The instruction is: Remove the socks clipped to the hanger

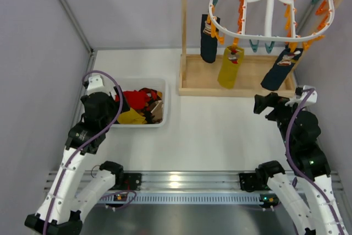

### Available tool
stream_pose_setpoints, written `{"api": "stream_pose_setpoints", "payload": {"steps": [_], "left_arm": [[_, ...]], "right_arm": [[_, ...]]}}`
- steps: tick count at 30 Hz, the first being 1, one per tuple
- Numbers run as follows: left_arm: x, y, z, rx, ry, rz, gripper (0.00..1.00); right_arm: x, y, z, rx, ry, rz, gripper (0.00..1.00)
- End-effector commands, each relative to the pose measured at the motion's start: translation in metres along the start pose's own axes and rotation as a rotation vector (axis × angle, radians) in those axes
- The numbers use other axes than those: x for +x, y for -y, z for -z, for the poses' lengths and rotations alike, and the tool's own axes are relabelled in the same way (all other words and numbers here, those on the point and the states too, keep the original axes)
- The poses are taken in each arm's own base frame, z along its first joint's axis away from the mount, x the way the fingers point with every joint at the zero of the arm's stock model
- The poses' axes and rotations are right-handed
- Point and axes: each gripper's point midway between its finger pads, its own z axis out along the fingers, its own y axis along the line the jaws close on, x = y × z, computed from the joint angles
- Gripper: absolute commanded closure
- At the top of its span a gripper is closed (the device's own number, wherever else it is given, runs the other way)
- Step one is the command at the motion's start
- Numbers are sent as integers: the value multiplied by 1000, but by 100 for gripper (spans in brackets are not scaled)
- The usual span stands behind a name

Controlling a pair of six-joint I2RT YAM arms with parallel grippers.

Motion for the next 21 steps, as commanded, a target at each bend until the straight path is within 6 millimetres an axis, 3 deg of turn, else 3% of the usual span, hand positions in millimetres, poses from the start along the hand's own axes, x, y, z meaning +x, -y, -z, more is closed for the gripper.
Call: {"api": "stream_pose_setpoints", "payload": {"steps": [1, 5, 7, 10, 13, 14, 15, 16, 18, 21], "left_arm": [[-19, 6, 2, 17, 57, 25, 1], [-20, 8, 2, 26, 55, 27, 1], [-20, 10, 2, 34, 52, 27, 2], [-18, 10, 3, 37, 53, 29, 1], [-16, 13, 3, 58, 43, 31, 1], [-14, 15, 2, 65, 36, 29, 1], [-13, 17, 2, 74, 35, 28, 2], [-12, 20, 2, 94, 26, 25, 1], [-9, 26, 1, 128, 12, 15, 1], [-3, 34, -1, 168, -15, 0, 1]], "right_arm": [[-12, 3, -6, 33, 54, -43, 1], [-9, 17, -8, 93, 113, -85, 1], [-16, 11, -8, 52, 167, -96, 1], [0, 2, -22, 5, 121, -91, 1], [20, -20, -47, -89, 20, -65, 1], [16, -29, -54, -130, 31, -58, 1], [32, -40, -66, -180, -33, -49, 1], [35, -47, -74, -208, -48, -50, 1], [42, -78, -90, -376, -61, -17, 1], [50, -85, -119, -414, -48, 49, 0]]}}
